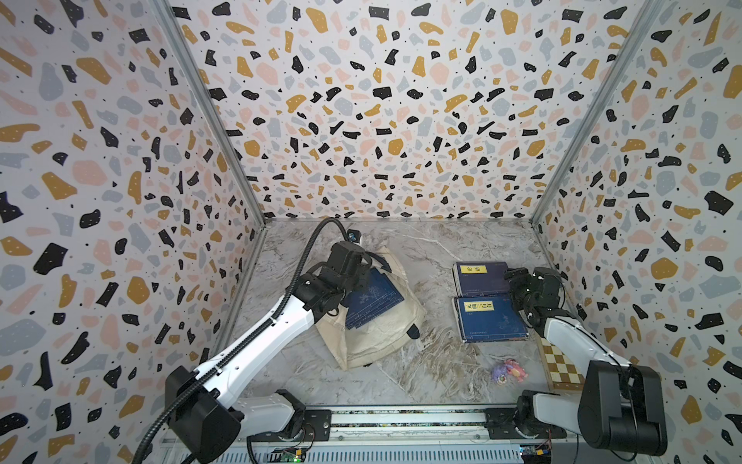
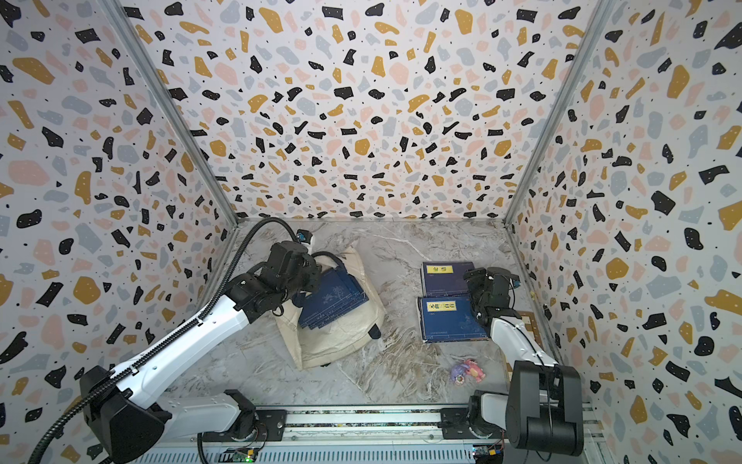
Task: Take out the books from the canvas bag
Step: Place the book on the book.
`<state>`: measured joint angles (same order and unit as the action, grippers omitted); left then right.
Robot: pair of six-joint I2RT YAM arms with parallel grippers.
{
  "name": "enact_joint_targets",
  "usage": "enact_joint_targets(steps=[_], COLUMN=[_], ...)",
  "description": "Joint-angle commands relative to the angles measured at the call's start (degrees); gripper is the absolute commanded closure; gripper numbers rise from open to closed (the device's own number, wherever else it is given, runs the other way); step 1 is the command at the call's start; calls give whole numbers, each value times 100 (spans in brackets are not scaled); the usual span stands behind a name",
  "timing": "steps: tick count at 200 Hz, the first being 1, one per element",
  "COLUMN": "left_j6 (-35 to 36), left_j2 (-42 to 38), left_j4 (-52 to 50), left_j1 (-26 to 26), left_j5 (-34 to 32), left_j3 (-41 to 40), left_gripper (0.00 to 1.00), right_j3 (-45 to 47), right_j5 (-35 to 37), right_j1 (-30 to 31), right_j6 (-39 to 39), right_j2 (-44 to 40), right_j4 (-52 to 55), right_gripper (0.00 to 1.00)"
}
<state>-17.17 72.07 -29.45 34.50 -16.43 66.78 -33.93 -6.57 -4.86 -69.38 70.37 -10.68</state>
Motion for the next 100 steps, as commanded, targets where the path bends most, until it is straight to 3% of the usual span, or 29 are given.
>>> enact_joint_targets(steps=[1, 53, 100], left_j6=[62, 76, 56], left_j2=[-126, -185, -253], left_j4=[-25, -12, 23], left_j1=[20, 49, 55], left_j5=[-44, -42, 45], left_j3=[53, 45, 28], left_gripper=[100, 100, 100], right_j3=[-89, -83, 211], right_j5=[59, -70, 607], right_j1=[20, 232, 2019], right_j6=[221, 441, 731], right_j2=[-94, -606, -1540], right_j4=[175, 440, 759], right_gripper=[19, 19, 18])
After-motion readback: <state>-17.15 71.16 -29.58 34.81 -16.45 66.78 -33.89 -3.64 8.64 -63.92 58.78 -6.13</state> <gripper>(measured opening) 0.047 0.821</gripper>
